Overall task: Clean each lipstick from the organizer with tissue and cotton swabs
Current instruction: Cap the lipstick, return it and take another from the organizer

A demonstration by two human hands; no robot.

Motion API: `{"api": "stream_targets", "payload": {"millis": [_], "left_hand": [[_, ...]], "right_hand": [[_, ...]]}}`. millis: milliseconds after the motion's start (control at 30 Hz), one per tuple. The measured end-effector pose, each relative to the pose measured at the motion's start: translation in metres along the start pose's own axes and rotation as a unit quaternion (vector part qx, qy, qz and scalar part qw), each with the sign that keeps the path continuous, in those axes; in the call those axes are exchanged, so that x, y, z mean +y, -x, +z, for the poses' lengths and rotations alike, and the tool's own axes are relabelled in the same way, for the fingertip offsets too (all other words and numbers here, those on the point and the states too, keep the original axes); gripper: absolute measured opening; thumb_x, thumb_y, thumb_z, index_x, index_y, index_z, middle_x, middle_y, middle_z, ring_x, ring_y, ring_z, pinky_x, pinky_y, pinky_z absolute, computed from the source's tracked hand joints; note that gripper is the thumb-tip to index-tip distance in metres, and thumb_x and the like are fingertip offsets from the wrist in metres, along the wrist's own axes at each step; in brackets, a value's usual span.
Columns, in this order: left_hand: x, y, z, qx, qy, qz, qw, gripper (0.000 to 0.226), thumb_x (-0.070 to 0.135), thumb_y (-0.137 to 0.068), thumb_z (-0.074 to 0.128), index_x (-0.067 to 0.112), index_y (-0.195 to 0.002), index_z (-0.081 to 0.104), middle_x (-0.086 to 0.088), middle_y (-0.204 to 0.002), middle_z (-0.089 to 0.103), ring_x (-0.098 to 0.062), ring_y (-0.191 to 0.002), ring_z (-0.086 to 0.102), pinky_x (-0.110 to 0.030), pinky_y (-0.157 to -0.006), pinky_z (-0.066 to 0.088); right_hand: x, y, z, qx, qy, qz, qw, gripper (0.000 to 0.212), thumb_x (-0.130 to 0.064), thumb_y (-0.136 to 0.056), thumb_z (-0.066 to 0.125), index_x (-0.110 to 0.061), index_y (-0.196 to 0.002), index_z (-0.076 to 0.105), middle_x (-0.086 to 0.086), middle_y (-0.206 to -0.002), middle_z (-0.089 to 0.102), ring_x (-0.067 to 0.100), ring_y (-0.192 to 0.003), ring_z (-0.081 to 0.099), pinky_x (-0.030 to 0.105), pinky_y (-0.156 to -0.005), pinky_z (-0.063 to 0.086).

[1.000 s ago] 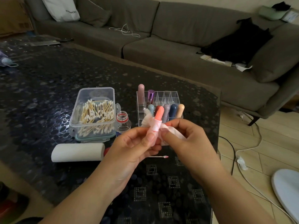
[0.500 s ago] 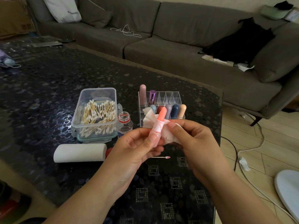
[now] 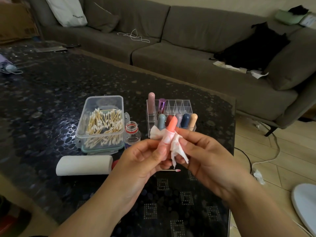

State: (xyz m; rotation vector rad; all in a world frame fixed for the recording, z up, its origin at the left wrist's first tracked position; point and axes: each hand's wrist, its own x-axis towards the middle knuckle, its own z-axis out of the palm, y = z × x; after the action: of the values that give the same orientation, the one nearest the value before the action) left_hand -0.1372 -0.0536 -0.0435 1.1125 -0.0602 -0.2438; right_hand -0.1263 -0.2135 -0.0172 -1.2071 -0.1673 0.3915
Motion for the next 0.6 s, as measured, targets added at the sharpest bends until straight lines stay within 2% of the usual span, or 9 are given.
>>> {"api": "stream_targets", "payload": {"millis": [67,133,267,433,500,600], "left_hand": [[0.000,0.001,0.000,-0.006,0.001,-0.001,1.000,0.025,0.033,-0.065,0.078,0.016,-0.082,0.076,-0.007,-0.080,0.070,-0.017,-0.074,0.066,-0.024,-0.070,0.054],[0.000,0.001,0.001,-0.010,0.004,-0.002,1.000,0.023,0.033,-0.066,0.078,0.014,-0.080,0.076,-0.010,-0.081,0.069,-0.018,-0.074,0.065,-0.024,-0.070,0.054],[0.001,0.001,0.001,-0.011,0.009,-0.004,1.000,0.024,0.034,-0.067,0.077,0.012,-0.078,0.075,-0.013,-0.080,0.067,-0.018,-0.071,0.064,-0.025,-0.069,0.054],[0.001,0.001,0.000,-0.016,-0.010,0.004,1.000,0.024,0.036,-0.070,0.078,0.015,-0.082,0.076,-0.009,-0.079,0.069,-0.016,-0.071,0.063,-0.024,-0.069,0.053],[0.002,0.001,0.000,-0.005,-0.014,0.010,1.000,0.021,0.034,-0.065,0.074,0.017,-0.077,0.076,-0.007,-0.072,0.067,-0.013,-0.065,0.059,-0.022,-0.065,0.051],[0.004,0.002,0.002,0.001,-0.024,0.027,0.999,0.017,0.031,-0.061,0.075,0.020,-0.073,0.075,-0.003,-0.061,0.061,-0.010,-0.057,0.055,-0.021,-0.064,0.049]], "right_hand": [[0.004,-0.002,-0.003,0.000,0.030,-0.006,1.000,0.030,-0.014,-0.089,0.058,-0.004,-0.117,0.065,0.017,-0.109,0.069,0.021,-0.092,0.067,0.030,-0.080,0.056],[0.008,-0.004,-0.004,0.004,0.056,-0.007,0.998,0.032,-0.019,-0.086,0.063,-0.008,-0.116,0.067,0.019,-0.111,0.068,0.026,-0.096,0.064,0.038,-0.087,0.051],[0.010,-0.006,0.000,-0.007,0.043,-0.014,0.999,0.036,-0.024,-0.079,0.062,-0.008,-0.111,0.070,0.020,-0.106,0.069,0.025,-0.091,0.065,0.031,-0.078,0.055],[0.016,-0.008,0.002,0.005,0.067,-0.050,0.997,0.030,-0.024,-0.085,0.062,-0.007,-0.108,0.070,0.017,-0.100,0.070,0.023,-0.083,0.066,0.029,-0.073,0.054],[0.017,-0.009,0.004,0.006,0.064,-0.060,0.996,0.031,-0.022,-0.085,0.059,-0.004,-0.108,0.069,0.015,-0.090,0.069,0.022,-0.072,0.062,0.031,-0.070,0.054],[0.018,-0.009,0.006,0.005,0.065,-0.075,0.995,0.029,-0.022,-0.087,0.060,-0.004,-0.107,0.069,0.014,-0.084,0.067,0.021,-0.069,0.061,0.029,-0.069,0.053]]}}
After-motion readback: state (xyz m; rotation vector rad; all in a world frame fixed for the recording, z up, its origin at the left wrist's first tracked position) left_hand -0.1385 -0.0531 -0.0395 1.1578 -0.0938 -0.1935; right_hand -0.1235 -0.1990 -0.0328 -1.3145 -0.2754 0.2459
